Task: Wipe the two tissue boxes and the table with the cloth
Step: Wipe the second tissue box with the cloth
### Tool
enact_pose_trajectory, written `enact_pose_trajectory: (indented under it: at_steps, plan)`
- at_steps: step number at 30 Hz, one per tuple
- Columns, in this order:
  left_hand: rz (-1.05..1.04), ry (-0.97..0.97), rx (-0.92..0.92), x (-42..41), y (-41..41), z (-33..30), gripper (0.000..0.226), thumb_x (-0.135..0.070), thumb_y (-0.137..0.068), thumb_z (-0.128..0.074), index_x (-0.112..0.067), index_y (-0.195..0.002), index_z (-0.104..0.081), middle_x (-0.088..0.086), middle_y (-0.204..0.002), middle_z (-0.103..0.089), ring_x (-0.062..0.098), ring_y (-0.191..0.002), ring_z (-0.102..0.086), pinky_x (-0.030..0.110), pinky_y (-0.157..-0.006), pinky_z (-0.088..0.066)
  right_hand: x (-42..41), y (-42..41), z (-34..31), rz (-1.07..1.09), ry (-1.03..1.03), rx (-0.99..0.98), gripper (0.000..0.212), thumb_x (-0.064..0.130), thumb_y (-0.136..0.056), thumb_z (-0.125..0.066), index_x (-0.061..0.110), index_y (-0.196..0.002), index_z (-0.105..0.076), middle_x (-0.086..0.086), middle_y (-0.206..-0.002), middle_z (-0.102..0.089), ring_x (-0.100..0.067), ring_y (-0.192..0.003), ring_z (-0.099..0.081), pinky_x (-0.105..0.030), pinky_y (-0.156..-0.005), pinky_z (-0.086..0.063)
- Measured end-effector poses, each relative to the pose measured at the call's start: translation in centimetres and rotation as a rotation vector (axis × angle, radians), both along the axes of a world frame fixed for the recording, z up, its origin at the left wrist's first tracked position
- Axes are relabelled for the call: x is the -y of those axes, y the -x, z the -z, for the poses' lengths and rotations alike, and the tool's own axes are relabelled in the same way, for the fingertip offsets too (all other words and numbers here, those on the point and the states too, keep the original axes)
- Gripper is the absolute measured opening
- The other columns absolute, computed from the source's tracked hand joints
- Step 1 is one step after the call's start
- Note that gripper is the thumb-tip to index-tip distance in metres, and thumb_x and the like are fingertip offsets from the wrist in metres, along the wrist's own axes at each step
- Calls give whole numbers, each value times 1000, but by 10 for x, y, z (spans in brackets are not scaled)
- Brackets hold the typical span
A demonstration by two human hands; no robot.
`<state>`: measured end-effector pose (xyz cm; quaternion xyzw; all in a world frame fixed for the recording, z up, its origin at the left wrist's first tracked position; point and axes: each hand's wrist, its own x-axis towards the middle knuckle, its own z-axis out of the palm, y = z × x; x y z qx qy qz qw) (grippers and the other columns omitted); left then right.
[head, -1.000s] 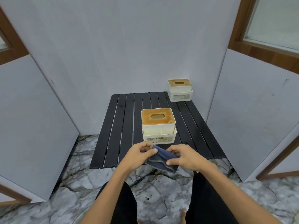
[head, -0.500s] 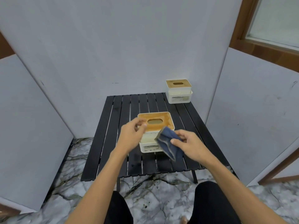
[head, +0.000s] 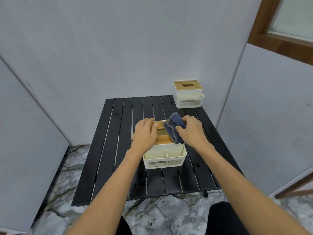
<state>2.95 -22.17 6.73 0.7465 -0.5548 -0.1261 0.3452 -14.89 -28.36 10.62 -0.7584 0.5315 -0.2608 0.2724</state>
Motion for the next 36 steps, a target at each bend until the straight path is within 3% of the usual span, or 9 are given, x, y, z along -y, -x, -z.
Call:
enact_pose_trajectory:
  at_steps: [5, 10, 12, 15, 19, 22, 25, 30, 36]
  plan:
    - [-23, 10, 3, -5, 3, 12, 46, -34, -108, -35, -15, -149, -44, 4, -158, -38, 21, -149, -24, 45, -121, -22, -7, 7, 12, 16, 50, -45, 39, 28, -89, -68, 14, -118, -46, -6, -113, -56, -23, -100, -59, -37, -83, -54]
    - [-29, 27, 57, -13, 6, 13, 47, -36, -107, -37, -14, -149, -41, 2, -154, -41, 20, -145, -30, 52, -116, -32, -23, 2, 20, -105, 257, -88, 60, 30, -96, -54, 14, -149, -29, -6, -148, -30, -20, -133, -36, -33, -105, -44]
    - [-28, 24, 59, -17, 7, 14, 48, -36, -107, -37, -13, -150, -39, 2, -155, -41, 20, -147, -28, 48, -118, -31, -26, -1, 26, -188, 294, -187, 60, 35, -101, -44, 11, -152, -26, -6, -159, -18, -21, -145, -22, -32, -116, -27]
    - [6, 18, 68, -22, 6, 14, 50, -35, -108, -37, -11, -151, -38, 4, -157, -39, 21, -149, -25, 43, -123, -23, -27, -2, 28, -260, 269, -275, 63, 40, -104, -35, 8, -155, -16, -6, -165, -7, -19, -151, -6, -27, -117, -6]
    - [24, -44, 103, -26, 2, 10, 53, -38, -108, -33, -14, -155, -32, 1, -161, -33, 18, -152, -19, 46, -122, -24, -38, 3, 31, -300, 275, -289, 57, 32, -106, -29, 11, -157, -12, -10, -164, -10, -22, -152, -7, -35, -123, -13]
    - [17, -84, 146, -26, 4, 7, 54, -41, -108, -29, -15, -155, -32, 0, -162, -32, 16, -152, -20, 54, -118, -29, -57, 7, 33, -281, 321, -326, 53, 26, -107, -28, 3, -154, -19, -17, -162, -12, -26, -152, -7, -29, -121, -2]
    - [29, -21, 156, -28, 6, 12, 57, -44, -107, -26, -13, -153, -36, 1, -159, -37, 18, -150, -25, 49, -120, -28, -69, 7, 34, -222, 295, -353, 59, 32, -105, -30, -1, -153, -20, -20, -162, -11, -27, -151, -6, -32, -122, -3]
    - [108, 10, 74, -35, 5, 12, 87, -72, -91, -26, -11, -153, -37, 1, -157, -35, 18, -148, -21, 38, -123, -20, -53, -3, 30, -230, 214, -323, 59, 31, -103, -36, 1, -152, -22, -16, -162, -15, -26, -151, -10, -40, -123, -15]
    - [262, -170, 239, -41, -6, 2, 131, -92, -65, -59, -14, -159, -11, -3, -163, -13, 17, -151, -3, 45, -123, -15, -46, 4, 26, -266, 164, -237, 55, 19, -104, -36, 6, -154, -19, -9, -164, -13, -18, -151, -8, -26, -118, -9]
